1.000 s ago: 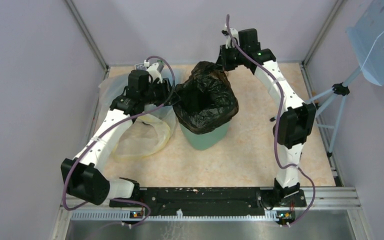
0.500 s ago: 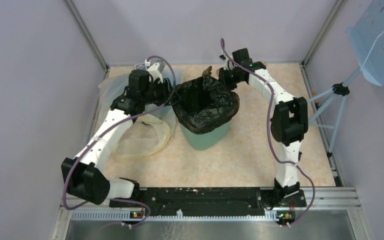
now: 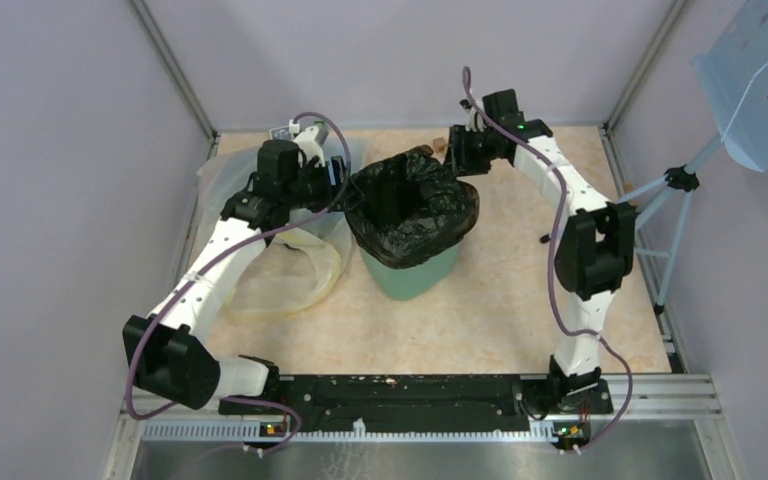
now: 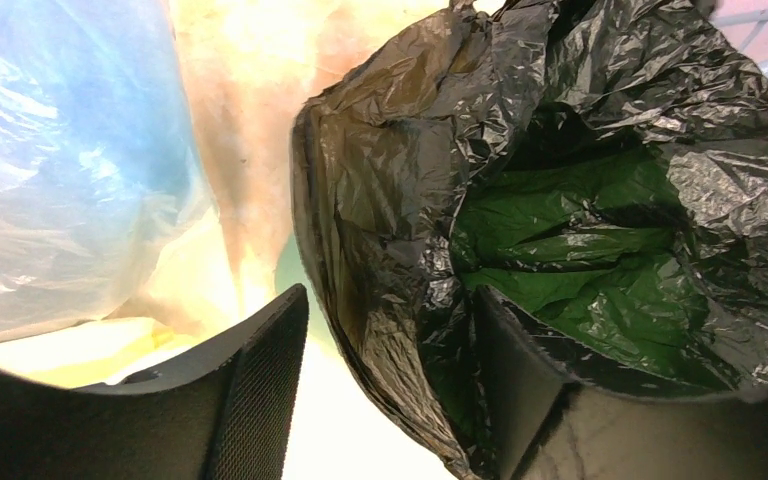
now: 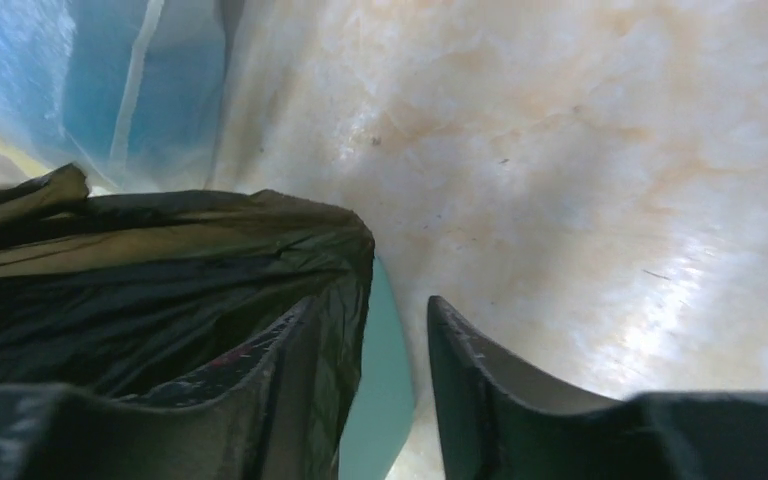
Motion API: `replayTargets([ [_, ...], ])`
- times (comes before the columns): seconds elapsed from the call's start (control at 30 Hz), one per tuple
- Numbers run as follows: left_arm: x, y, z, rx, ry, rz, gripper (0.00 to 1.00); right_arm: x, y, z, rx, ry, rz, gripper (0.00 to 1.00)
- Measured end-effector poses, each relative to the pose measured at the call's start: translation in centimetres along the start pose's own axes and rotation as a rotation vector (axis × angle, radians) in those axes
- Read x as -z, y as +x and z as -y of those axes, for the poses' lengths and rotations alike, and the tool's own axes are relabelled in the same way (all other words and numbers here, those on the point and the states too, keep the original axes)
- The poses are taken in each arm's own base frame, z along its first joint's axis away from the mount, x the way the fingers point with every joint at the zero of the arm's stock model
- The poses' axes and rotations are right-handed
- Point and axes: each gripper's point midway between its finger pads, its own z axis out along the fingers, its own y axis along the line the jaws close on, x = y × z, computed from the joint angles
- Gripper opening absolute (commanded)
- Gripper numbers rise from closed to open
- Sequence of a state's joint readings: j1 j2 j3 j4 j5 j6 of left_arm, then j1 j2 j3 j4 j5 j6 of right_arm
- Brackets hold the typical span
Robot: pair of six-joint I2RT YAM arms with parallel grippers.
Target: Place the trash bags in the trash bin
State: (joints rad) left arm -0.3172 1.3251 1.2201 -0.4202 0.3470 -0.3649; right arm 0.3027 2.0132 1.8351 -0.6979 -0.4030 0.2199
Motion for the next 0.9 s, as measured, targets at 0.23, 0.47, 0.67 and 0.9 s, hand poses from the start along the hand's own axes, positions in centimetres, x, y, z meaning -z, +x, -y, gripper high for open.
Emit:
replayTargets([
  [0.23,1.2,-1.1,0.0,0.001,-0.036,0.046,0.82,8.3,-4.0,-0.2,0.008,0.086,0.212,0.68],
  [0.47,4.7,-3.5,1.7,0.028,-0.024,0.163,0.62,16.5,-3.9,-2.2,0.027,0.102,0.407,0.60],
  [0.67,7.1,-2.3,1.1,0.135,-0.044,0.226,0.48,16.7,2.1,-1.8,-0.054,0.076,0.393,0.50],
  [0.9,5.9,3.1,-0.8,0.335,-0.033,0.187,0.47,14.4,7.5,-1.7,-0.157,-0.002,0.321,0.45],
])
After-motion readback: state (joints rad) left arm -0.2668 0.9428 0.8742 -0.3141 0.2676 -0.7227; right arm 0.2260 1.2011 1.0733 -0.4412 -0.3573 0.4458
